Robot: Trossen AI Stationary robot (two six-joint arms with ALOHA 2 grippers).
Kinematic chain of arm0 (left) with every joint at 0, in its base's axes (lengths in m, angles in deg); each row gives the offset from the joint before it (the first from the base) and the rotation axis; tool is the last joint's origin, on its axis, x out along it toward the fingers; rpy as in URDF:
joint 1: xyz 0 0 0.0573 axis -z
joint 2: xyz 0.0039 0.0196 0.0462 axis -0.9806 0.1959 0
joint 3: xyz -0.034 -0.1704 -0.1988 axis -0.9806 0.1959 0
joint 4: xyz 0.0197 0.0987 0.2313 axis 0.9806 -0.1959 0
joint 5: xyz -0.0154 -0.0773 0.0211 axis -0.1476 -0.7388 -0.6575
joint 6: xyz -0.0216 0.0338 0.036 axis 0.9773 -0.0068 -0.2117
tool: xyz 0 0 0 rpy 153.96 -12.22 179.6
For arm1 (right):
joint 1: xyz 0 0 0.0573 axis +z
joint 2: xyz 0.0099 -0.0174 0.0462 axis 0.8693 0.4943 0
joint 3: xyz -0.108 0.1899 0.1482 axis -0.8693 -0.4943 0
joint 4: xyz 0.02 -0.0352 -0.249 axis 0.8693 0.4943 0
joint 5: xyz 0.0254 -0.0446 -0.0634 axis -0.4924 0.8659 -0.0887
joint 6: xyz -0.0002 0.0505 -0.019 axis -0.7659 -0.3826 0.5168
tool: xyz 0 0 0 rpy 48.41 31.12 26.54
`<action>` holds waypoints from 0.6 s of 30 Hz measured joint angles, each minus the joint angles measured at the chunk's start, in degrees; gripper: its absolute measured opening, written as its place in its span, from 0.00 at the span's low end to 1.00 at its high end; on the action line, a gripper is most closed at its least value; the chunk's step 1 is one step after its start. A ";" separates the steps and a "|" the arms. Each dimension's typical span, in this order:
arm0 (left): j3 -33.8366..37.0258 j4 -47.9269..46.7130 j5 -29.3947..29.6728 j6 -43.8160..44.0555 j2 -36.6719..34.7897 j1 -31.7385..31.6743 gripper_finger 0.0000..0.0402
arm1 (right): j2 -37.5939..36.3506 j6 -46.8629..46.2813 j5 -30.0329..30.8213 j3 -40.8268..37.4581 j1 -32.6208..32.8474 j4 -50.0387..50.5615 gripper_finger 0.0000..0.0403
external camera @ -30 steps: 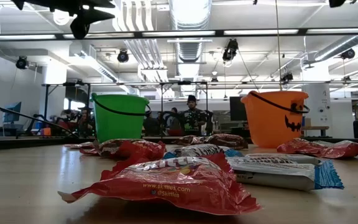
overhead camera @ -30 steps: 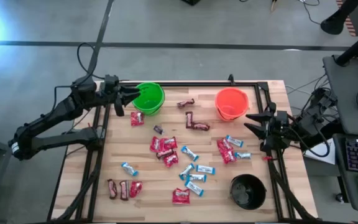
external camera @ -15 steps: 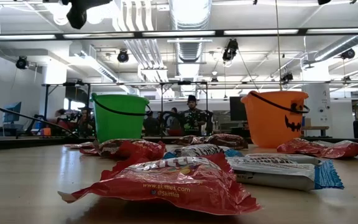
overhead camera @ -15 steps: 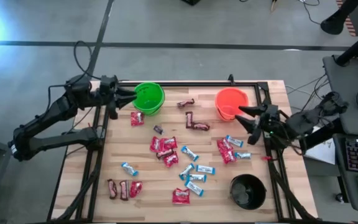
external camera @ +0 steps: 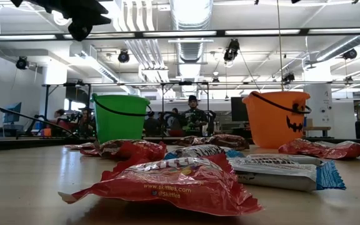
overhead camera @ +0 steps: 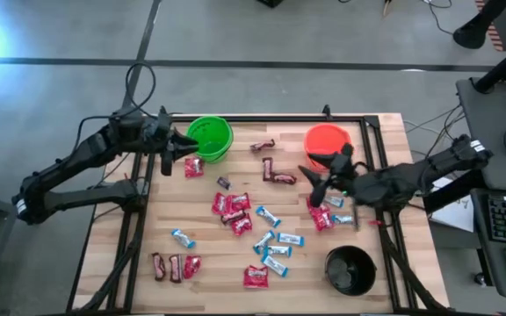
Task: Sort candy
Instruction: Put the white candy into the green bucket
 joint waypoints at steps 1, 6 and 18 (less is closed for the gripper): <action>0.00 -0.52 -0.64 -0.62 0.13 0.00 0.25 | 1.29 -0.01 -0.10 0.90 -0.32 0.67 0.50; 0.04 -4.92 -0.82 -3.77 0.91 0.00 0.25 | 6.13 -2.19 0.03 6.30 -1.46 5.03 0.50; 0.04 -8.52 -0.78 -11.05 6.73 0.09 0.25 | 12.03 -7.18 0.34 17.08 -1.79 18.19 0.50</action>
